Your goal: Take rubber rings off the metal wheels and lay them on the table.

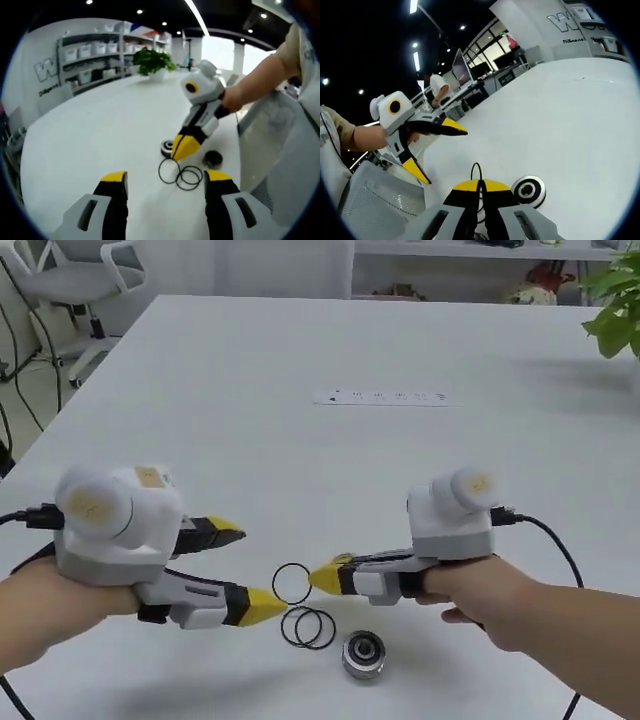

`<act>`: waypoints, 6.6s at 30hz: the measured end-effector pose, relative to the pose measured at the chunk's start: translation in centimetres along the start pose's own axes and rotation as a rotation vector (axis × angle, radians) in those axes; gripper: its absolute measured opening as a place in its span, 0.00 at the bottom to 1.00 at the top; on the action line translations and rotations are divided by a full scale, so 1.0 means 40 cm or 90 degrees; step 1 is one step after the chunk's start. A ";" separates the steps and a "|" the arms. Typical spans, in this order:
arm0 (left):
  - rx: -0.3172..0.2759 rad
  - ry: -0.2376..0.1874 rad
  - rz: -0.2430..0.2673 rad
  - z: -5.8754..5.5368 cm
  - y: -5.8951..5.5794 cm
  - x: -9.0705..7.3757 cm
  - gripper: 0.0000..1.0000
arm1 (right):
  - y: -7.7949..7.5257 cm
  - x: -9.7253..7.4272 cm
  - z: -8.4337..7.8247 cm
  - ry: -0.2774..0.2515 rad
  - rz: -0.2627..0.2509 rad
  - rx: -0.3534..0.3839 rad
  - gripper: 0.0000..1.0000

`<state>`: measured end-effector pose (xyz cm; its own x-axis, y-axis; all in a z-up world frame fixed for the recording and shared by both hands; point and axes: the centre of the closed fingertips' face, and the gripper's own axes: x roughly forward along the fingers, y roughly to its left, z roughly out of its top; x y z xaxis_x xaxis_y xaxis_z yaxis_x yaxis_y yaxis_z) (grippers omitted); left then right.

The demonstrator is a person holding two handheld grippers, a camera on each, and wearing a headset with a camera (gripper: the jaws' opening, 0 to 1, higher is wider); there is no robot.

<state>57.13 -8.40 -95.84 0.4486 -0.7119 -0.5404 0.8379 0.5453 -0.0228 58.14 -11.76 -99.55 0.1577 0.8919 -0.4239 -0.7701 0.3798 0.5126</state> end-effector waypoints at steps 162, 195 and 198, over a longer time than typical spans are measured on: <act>0.057 0.000 -0.029 0.074 -0.035 0.151 0.30 | -0.061 -0.098 0.055 -0.099 -0.047 0.033 0.00; 0.008 0.002 -0.003 -0.008 -0.043 0.016 0.52 | -0.018 -0.036 -0.049 0.000 -0.022 0.054 0.02; 0.007 0.005 -0.003 -0.014 -0.040 0.013 0.52 | -0.015 -0.036 -0.053 0.011 -0.026 0.033 0.07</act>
<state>55.84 -9.38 -96.56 0.4416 -0.7113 -0.5468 0.8438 0.5364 -0.0163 57.07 -13.80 -100.85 0.1775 0.8709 -0.4583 -0.7298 0.4289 0.5324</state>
